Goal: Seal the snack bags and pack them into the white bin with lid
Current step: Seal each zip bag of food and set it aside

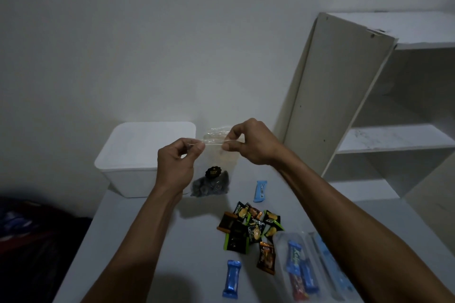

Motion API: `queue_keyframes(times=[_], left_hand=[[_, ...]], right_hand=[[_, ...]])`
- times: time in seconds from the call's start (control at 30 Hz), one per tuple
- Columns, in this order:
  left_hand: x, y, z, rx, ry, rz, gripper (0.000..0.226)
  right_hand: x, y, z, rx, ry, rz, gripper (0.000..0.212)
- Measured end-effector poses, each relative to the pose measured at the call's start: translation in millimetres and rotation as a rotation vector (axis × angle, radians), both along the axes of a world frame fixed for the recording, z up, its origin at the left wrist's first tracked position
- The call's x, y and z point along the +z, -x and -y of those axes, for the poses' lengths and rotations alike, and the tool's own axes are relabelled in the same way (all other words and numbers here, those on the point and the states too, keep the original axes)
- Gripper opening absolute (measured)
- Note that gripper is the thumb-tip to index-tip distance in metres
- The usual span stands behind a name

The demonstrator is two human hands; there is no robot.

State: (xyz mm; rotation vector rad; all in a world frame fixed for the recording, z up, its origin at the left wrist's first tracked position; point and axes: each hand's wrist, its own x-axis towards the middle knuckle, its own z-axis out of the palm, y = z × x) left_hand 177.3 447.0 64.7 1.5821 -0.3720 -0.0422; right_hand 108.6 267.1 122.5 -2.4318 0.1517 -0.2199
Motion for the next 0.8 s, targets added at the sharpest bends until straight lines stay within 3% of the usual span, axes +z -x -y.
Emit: queue_keyframes(times=[0.33, 0.7, 0.8], left_hand=[[-1.0, -8.4, 2.7, 0.008, 0.068, -0.057, 0.009], [3.0, -12.2, 5.5, 0.04, 0.104, -0.148, 0.008], [2.7, -12.1, 3.9, 0.02, 0.101, -0.166, 0.006]], right_hand=[[-3.6, 0.6, 5.9, -0.019, -0.055, 0.041, 0.016], [-13.0, -1.5, 11.2, -0.139, -0.326, 0.098, 0.017], [-17.7, -0.6, 10.8, -0.154, -0.292, 0.103, 0.02]])
